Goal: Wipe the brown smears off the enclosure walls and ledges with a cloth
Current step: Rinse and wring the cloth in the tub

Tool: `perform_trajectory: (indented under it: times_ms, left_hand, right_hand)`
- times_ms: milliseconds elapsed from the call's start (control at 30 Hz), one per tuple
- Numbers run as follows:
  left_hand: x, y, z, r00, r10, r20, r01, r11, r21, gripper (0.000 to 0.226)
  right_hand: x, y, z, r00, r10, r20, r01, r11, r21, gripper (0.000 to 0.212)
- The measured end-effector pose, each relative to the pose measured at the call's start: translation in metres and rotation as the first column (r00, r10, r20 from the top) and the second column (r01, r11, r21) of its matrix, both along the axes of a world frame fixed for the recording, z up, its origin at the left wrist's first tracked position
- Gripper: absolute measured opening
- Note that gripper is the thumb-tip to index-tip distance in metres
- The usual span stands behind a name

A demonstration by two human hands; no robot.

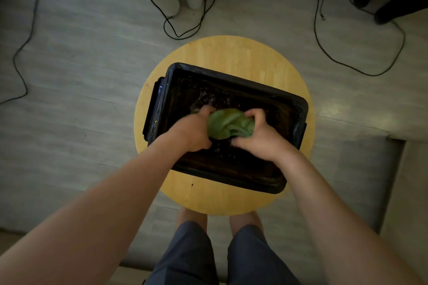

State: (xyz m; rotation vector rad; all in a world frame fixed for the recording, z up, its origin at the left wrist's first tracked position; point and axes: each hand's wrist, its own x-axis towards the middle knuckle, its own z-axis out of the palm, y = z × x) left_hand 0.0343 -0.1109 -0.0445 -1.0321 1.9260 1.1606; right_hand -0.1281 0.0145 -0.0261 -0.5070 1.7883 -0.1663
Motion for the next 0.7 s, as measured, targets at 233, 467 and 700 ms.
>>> perform_trajectory:
  times_ms: [233,467,700]
  left_hand:
    - [0.003,-0.015,0.006,0.950,-0.285,0.128,0.304,0.938,-0.164,0.052]
    - [0.000,-0.016,0.005,0.988,-0.142,0.066,0.151,0.977,-0.150,0.036]
    - [-0.003,-0.014,-0.007,0.882,0.471,0.020,-0.471,0.879,0.076,0.039]
  right_hand:
    - [-0.011,0.000,-0.003,0.901,0.358,-0.246,-0.364,0.931,0.023,0.037]
    - [-0.013,-0.020,-0.015,0.895,0.192,-0.402,-0.200,0.980,0.024,0.044]
    - [-0.012,-0.027,-0.010,0.939,-0.344,-0.019,0.344,0.939,0.004,0.047]
